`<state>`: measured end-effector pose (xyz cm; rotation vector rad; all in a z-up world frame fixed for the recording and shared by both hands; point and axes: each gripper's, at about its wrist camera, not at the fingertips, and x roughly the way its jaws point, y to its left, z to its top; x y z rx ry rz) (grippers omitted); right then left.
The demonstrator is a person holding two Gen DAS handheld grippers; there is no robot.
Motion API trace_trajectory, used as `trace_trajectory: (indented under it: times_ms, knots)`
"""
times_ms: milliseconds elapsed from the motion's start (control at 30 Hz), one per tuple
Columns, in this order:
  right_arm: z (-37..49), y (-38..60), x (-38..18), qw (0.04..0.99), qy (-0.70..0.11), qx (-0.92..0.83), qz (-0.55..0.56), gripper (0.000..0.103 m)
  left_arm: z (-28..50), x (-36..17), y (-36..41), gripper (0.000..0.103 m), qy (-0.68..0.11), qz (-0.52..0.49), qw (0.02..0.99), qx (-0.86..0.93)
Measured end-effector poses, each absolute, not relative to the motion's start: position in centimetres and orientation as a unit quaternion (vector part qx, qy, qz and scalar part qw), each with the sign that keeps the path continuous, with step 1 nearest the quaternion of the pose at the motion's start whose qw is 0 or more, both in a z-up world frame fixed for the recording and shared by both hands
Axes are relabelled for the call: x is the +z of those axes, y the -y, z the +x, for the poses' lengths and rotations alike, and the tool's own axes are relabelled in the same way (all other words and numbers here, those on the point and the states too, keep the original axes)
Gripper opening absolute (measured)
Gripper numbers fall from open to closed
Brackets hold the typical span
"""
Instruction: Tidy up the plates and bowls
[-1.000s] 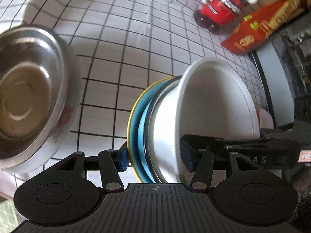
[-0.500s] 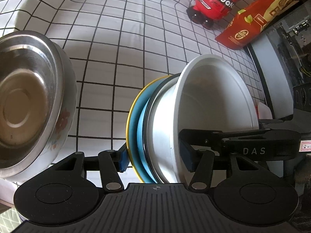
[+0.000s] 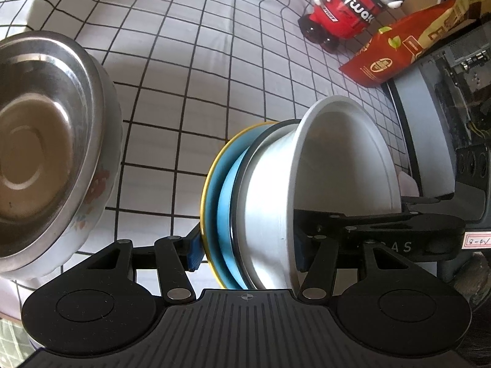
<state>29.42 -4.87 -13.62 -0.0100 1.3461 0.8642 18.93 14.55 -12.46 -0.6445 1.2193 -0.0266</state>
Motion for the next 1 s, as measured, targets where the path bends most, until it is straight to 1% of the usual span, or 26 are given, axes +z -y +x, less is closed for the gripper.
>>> trace_trajectory:
  times_ms: [200,733,867,1000]
  knots:
    - [29.7,5.3,-14.0,0.686,-0.619,0.383,0.020,0.068,19.1,-12.6,-15.0,0.059,-0.562,-0.317,0.764,-0.012]
    - [29.5,5.8,-14.1,0.683,-0.628,0.372,0.035,0.064,19.4,-12.5,-14.1,0.058,-0.572,-0.306,0.761,0.002]
    - [29.2,6.1,-12.8,0.694,-0.620,0.365,0.035,0.064,19.3,-11.8,-14.1,0.058,-0.566,-0.308,0.764,-0.007]
    - [29.0,5.6,-9.9,0.711,-0.601,0.362,0.036,0.064,19.3,-9.6,-14.9,0.058,-0.548,-0.309,0.777,-0.015]
